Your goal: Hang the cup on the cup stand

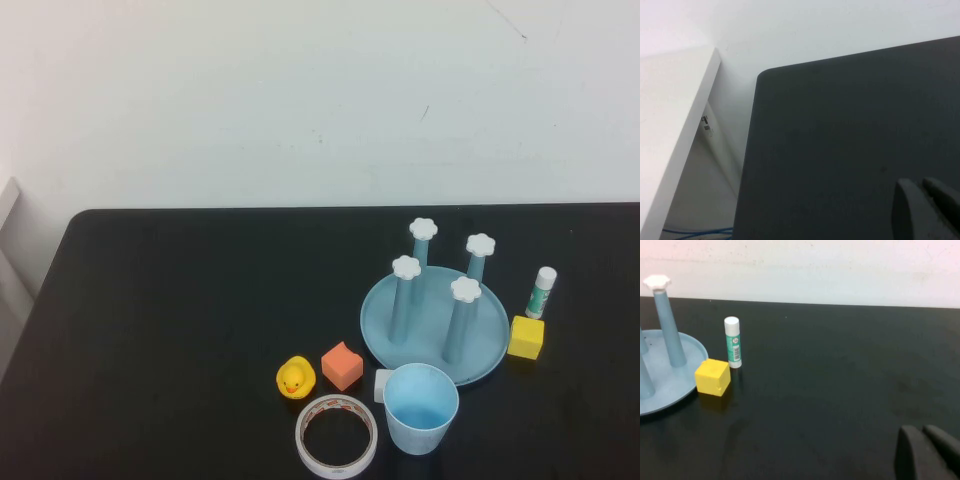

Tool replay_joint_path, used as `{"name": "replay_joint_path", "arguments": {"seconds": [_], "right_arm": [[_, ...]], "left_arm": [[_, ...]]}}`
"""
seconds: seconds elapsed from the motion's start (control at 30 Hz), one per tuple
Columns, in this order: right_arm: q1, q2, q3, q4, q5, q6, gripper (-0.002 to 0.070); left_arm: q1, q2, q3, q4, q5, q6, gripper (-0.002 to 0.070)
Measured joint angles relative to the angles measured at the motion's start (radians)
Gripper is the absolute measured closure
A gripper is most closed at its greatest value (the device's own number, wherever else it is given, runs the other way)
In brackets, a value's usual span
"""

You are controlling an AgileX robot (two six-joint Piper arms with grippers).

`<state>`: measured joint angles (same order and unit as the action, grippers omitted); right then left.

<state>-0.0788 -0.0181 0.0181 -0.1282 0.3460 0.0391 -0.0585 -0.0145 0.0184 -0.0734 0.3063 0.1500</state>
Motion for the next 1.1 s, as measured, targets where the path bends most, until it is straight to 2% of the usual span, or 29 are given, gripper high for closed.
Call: {"name": "replay_joint_path", "arguments": {"seconds": [0.83, 0.93, 1.0, 1.1], "right_arm": [[0.000, 0.000, 0.000, 0.004, 0.000, 0.000, 0.0678], [0.000, 0.000, 0.000, 0.004, 0.000, 0.000, 0.0678], [0.000, 0.000, 0.000, 0.004, 0.000, 0.000, 0.0678], [0.000, 0.000, 0.000, 0.020, 0.000, 0.000, 0.0678]], "left_arm": [[0.000, 0.000, 0.000, -0.027, 0.000, 0.000, 0.0677], [0.000, 0.000, 0.000, -0.101, -0.002, 0.000, 0.0677], [0.000, 0.000, 0.000, -0.197, -0.005, -0.009, 0.0677], [0.000, 0.000, 0.000, -0.474, -0.004, -0.069, 0.0677]]}}
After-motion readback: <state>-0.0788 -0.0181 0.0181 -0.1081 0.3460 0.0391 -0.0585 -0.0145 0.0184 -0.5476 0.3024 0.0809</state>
